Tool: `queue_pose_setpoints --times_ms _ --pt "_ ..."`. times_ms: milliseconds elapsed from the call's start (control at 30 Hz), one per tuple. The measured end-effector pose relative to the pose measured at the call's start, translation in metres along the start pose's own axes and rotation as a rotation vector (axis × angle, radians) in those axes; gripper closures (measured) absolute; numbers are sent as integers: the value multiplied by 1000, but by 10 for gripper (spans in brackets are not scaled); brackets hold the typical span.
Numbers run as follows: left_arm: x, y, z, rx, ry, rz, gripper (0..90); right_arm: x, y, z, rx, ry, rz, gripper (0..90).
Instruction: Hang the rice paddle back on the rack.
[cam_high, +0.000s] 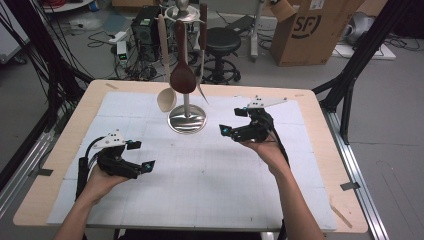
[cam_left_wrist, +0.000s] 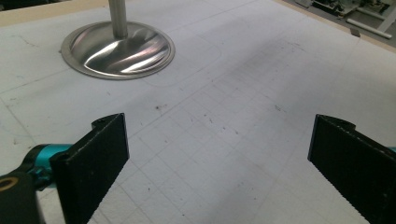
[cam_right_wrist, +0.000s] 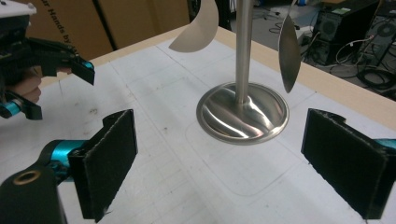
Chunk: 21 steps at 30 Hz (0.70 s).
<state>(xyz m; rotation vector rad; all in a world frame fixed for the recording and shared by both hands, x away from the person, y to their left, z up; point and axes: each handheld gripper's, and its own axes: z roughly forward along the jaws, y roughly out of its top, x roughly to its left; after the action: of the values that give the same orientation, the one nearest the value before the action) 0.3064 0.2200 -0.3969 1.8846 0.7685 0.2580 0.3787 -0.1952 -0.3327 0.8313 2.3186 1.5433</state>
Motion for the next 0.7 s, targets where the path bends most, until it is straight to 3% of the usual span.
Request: queue_pose_setpoints --times_ms 133,200,700 --pt "-1 0 0 0 0 -1 58 1 -7 -2 2 -5 10 68" --pt "-1 0 0 0 0 -2 57 1 -10 -3 10 -10 10 3" --pt "0 0 0 5 1 0 58 6 -37 -12 37 -24 21 0"
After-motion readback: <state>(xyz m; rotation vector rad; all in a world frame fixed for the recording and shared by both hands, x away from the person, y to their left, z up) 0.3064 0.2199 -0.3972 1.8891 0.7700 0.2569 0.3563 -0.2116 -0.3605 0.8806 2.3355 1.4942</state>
